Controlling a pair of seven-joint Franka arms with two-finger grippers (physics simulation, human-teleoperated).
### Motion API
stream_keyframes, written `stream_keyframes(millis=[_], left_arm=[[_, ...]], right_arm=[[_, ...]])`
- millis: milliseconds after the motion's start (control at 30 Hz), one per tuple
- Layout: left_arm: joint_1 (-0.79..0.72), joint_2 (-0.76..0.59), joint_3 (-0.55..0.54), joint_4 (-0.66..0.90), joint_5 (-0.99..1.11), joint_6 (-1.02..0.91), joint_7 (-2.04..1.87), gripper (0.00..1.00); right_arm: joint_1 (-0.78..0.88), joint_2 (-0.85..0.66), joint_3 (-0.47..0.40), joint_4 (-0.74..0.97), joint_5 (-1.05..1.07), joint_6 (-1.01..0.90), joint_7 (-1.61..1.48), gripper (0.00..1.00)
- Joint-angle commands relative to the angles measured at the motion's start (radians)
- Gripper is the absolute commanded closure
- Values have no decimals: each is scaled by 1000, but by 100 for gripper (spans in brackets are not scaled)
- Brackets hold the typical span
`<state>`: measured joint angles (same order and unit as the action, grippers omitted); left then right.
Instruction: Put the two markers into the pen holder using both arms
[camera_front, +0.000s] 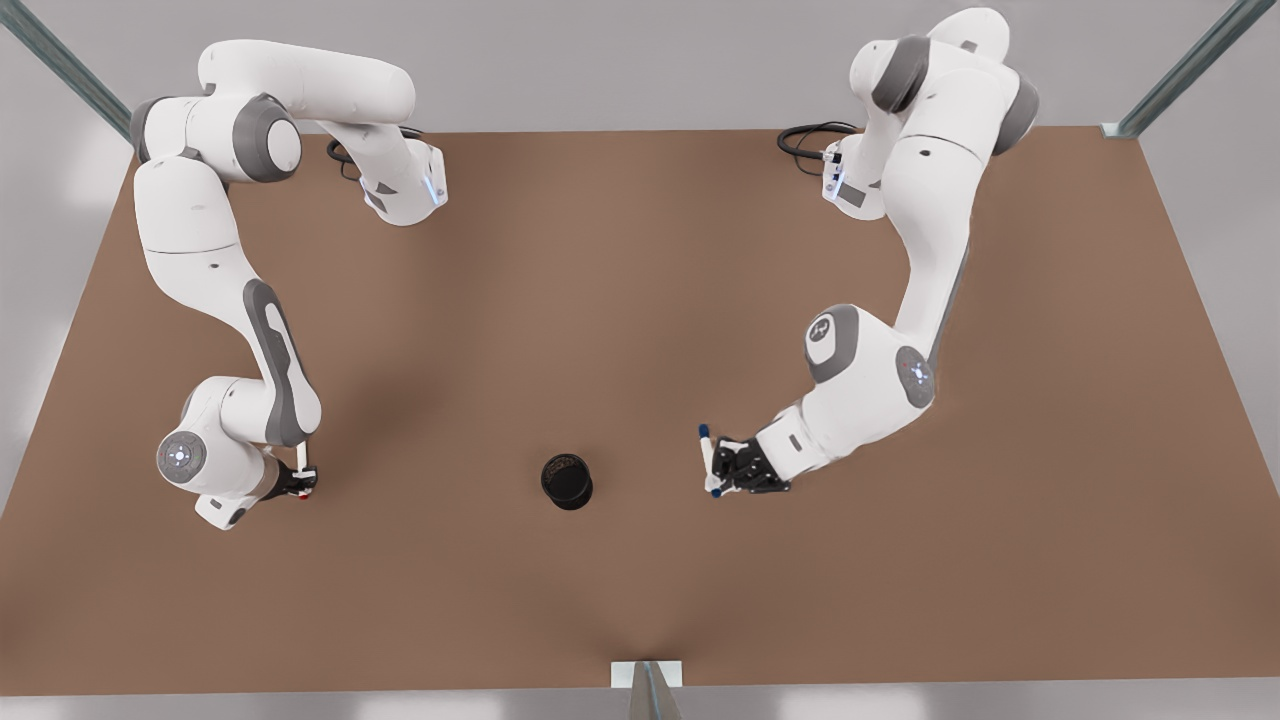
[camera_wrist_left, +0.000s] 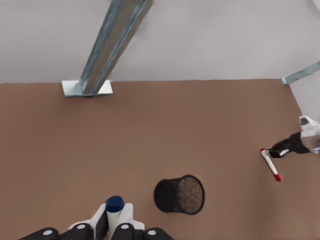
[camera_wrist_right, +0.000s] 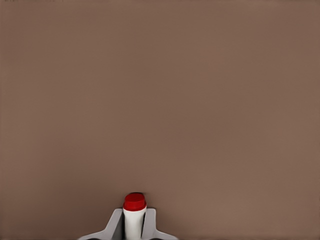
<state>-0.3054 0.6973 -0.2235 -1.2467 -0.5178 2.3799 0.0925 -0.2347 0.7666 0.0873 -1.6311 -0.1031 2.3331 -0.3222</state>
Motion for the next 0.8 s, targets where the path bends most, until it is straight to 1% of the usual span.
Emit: stream_keyframes(millis=[0, 33, 100, 133, 167, 233, 267, 333, 400, 533, 633, 700, 733, 767], left_arm=[[-17, 74, -57, 85, -37, 212, -243, 79], [-40, 113, -88, 104, -37, 314, -183, 79], [-98, 198, -103, 180, -37, 466, -178, 79], [-107, 217, -103, 194, -37, 545, -192, 79], [-110, 217, -100, 193, -37, 571, -233, 79], [-113, 218, -96, 193, -36, 581, -287, 79], [-124, 228, -94, 193, -33, 628, -287, 79], [-156, 243, -86, 193, -28, 659, -281, 79], [-176, 254, -88, 193, -5, 667, -281, 79], [-193, 277, -71, 191, 104, 683, -280, 79], [-225, 288, -63, 184, 144, 683, -278, 79], [-256, 291, -36, 184, 145, 683, -278, 79], [-258, 297, -33, 182, 200, 683, -281, 79], [-267, 298, -31, 179, 209, 683, -278, 79]], right_arm=[[0, -1, 0, 1, -1, -1, -11, 70], [0, -1, 0, 2, -1, -1, -11, 70], [8, -1, 2, 11, -1, -3, 2, 71], [14, -4, 2, 22, -1, -6, 2, 71], [15, -9, 3, 25, -1, -8, 2, 71], [17, -30, 15, 31, 0, -26, 3, 71], [17, -33, 20, 71, 0, -86, 3, 71], [17, -35, 38, 140, -1, -193, 26, 72], [17, -50, 49, 168, -1, -247, 40, 72], [17, -112, 68, 177, -1, -284, 38, 74], [18, -141, 109, 214, -3, -368, 87, 75], [18, -164, 131, 215, -4, -377, 100, 75], [18, -182, 146, 215, -4, -377, 120, 75], [18, -199, 164, 215, -4, -379, 146, 75]])
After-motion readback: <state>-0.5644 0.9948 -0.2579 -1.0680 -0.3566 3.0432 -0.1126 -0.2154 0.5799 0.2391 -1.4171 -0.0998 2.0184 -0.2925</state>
